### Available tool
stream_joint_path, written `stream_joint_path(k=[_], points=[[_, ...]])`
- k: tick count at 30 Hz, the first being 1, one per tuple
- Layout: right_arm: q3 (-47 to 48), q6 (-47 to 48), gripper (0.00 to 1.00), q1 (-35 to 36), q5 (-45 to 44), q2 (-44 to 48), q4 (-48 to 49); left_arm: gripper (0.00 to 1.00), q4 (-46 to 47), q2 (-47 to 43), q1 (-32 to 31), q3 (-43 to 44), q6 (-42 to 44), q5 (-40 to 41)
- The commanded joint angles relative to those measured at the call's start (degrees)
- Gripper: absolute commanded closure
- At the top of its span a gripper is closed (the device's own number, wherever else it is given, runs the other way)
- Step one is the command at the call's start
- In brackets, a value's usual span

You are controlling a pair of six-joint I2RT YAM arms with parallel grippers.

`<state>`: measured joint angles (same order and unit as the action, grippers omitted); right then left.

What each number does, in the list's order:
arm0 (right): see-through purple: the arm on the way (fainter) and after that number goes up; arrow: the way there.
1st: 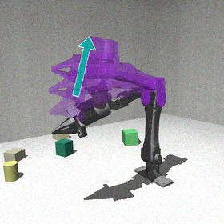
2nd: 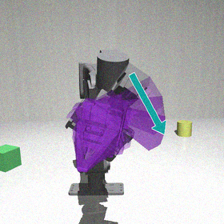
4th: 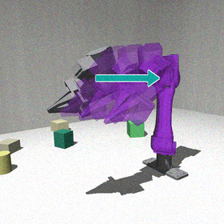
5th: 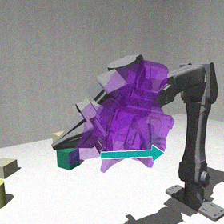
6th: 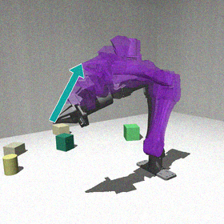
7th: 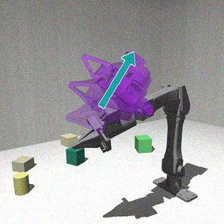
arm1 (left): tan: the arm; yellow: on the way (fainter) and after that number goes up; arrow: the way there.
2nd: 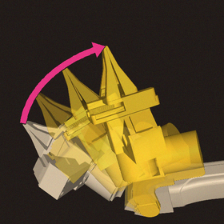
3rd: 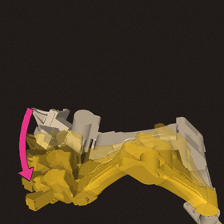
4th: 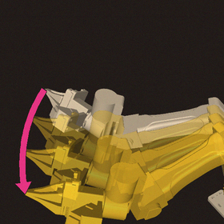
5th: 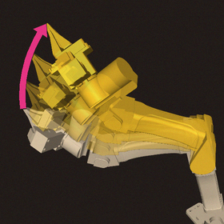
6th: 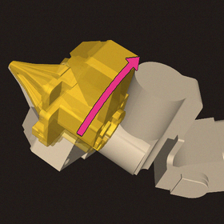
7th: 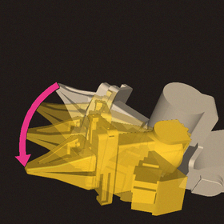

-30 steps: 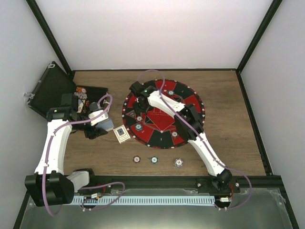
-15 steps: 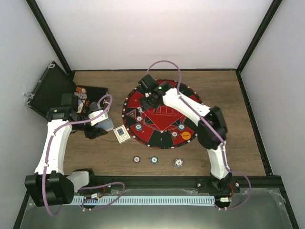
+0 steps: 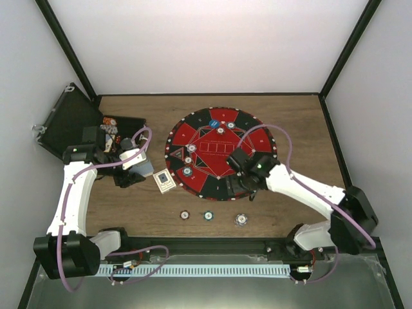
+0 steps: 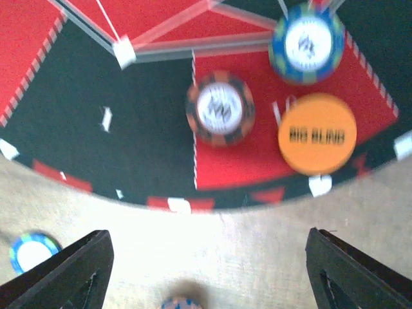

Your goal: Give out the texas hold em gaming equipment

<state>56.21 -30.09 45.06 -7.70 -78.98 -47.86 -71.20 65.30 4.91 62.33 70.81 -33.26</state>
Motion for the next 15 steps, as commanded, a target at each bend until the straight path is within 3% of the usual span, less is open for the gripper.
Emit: stream_joint_path(k=[1, 11, 15], points=[[-6.1, -9.3, 0.16, 3.8, 0.1, 6.8, -3.0, 0.89, 0.5, -0.7, 0.3, 0.9, 1.4, -2.2], [-10.6, -20.3, 0.16, 14.4, 2.6, 8.3, -4.9, 0.89, 0.3, -1.0, 0.2, 1.1, 1.4, -2.2], [-12.1, -22.1, 0.20, 16.0, 3.1, 6.7, -3.5, 0.89, 0.1, -1.0, 0.3, 1.0, 1.4, -2.0]])
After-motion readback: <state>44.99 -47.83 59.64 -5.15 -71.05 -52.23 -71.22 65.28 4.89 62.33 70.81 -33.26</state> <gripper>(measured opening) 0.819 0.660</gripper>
